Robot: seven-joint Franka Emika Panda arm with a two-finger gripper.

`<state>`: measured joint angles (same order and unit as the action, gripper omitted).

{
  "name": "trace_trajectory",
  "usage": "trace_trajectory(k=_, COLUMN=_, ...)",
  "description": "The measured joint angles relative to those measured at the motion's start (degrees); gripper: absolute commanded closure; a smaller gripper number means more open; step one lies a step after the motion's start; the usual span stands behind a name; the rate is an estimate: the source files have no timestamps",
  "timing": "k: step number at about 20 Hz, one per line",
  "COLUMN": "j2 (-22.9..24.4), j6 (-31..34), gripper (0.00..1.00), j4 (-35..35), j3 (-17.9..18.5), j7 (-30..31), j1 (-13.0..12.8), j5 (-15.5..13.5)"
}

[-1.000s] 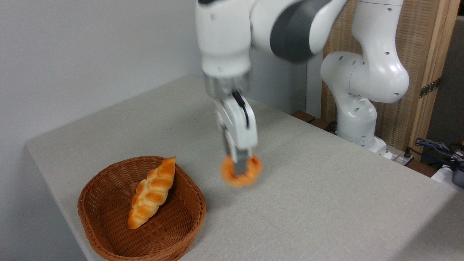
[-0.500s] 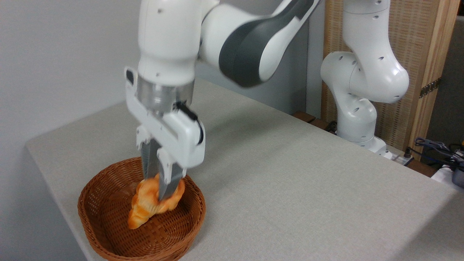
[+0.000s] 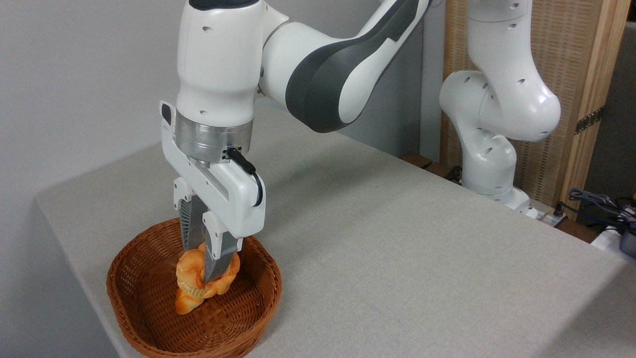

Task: Put bread into the basket
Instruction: 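Lower the bun into the basket beside the braided roll and release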

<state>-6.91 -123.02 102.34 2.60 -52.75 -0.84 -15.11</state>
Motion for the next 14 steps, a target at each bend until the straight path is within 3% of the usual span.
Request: trace_trajectory(k=14, j2=0.4, j6=1.0, gripper=0.00, j4=-0.2, j3=0.0, j7=0.0, j1=0.0, j5=0.0)
